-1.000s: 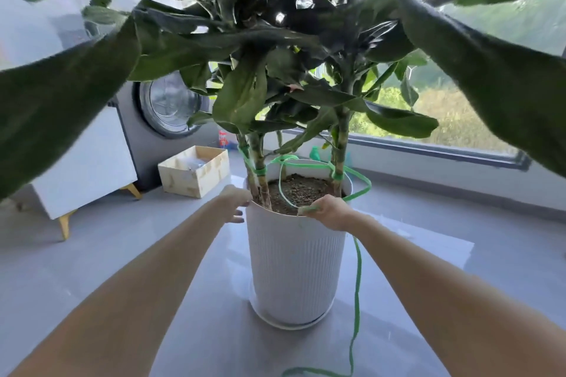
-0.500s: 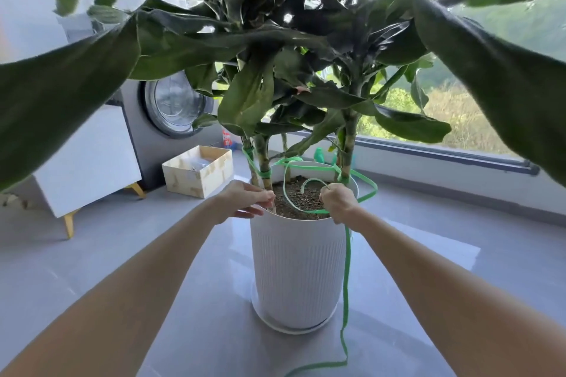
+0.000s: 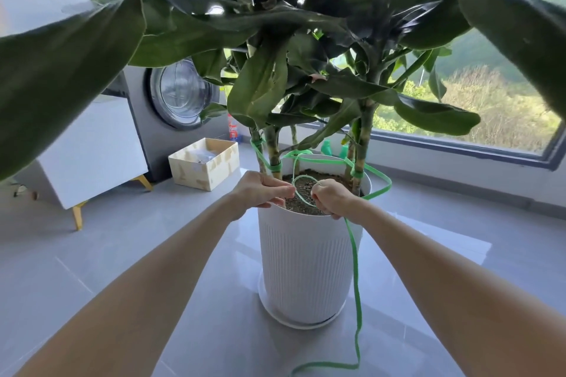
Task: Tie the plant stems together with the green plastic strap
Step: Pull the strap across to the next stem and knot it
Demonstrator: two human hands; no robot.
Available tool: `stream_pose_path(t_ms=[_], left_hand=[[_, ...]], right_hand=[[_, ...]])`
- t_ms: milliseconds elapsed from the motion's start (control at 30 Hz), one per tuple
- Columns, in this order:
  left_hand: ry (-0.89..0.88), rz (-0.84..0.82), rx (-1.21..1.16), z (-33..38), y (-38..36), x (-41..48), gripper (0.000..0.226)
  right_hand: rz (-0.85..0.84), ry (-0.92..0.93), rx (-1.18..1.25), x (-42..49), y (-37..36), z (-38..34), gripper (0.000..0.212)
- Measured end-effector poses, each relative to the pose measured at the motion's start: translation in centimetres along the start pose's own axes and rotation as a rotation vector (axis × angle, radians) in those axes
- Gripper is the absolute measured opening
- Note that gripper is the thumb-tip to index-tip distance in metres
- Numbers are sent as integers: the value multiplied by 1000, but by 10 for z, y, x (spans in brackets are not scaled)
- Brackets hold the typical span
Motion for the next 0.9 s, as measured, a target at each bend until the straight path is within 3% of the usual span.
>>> stream_pose_path(t_ms=[133,267,367,533,633,767,900], left_hand=[[-44,71,17,2,7,2,14],[-80,123,106,3,14,4,15],[-80,154,161,1,18,4,16],[-81,173,180,1,20,4,14],[-104,193,171,1,26,6,14],[-136,208,174,4,33,7,15],[-151,168,157,3,35,8,15]], right_hand=[[-32,17,-4,0,-4,2,32],[-3,105,-18,-1,1,2,13],[38,158,138,-1,6,-1,36],[240,242,129,-6,13,-14,18],[343,232,243,-6,14,-15,19],[304,231,411,1,10,-24,26],[325,208,457,9,12,-26,17]])
Point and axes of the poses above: each hand's wrist, its own x-axis towards the middle knuckle, its own y-axis out of the back of the hand, z = x × y, the point moved 7 cm from there along x, towards the middle knuckle, and after that the axes turned 12 degrees about -x, right-handed, at the moved point
